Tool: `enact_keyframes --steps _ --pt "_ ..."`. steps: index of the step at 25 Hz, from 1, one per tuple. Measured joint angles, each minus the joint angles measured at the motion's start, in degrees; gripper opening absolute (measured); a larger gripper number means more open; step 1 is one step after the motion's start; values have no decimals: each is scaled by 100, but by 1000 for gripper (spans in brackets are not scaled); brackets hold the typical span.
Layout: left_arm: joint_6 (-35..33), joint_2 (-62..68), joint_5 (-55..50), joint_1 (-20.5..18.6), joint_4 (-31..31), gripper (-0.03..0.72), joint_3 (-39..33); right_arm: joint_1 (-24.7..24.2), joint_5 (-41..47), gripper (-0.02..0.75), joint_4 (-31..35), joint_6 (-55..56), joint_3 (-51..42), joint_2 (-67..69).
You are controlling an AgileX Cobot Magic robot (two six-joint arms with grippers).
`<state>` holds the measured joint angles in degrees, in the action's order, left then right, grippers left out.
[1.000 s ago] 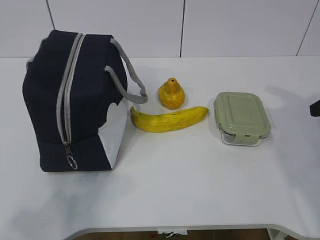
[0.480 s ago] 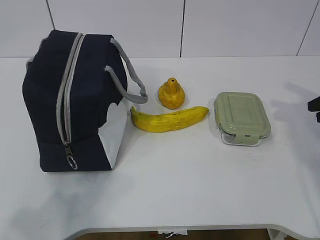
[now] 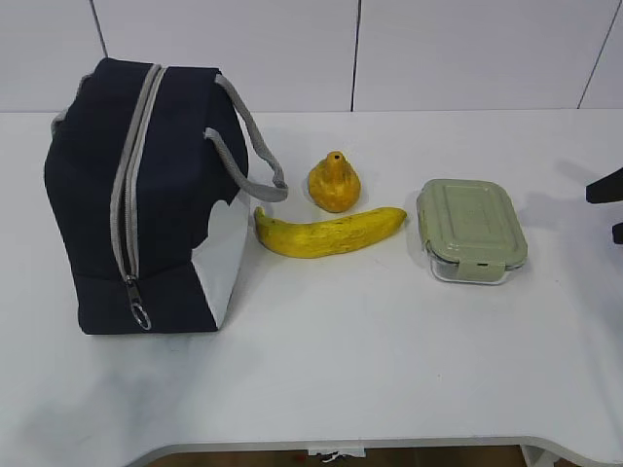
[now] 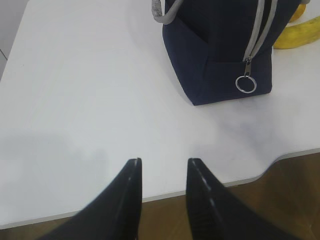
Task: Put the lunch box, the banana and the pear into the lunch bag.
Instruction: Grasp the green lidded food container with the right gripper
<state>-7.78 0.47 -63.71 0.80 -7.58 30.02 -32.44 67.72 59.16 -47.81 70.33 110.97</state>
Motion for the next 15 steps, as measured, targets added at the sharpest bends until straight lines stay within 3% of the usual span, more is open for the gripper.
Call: enact_keyframes --steps 6,15 --pt "0 0 0 0 0 239 0 0 0 626 549 -368 57 417" --pt "0 0 0 0 0 240 0 223 -44 622 722 -499 233 957"
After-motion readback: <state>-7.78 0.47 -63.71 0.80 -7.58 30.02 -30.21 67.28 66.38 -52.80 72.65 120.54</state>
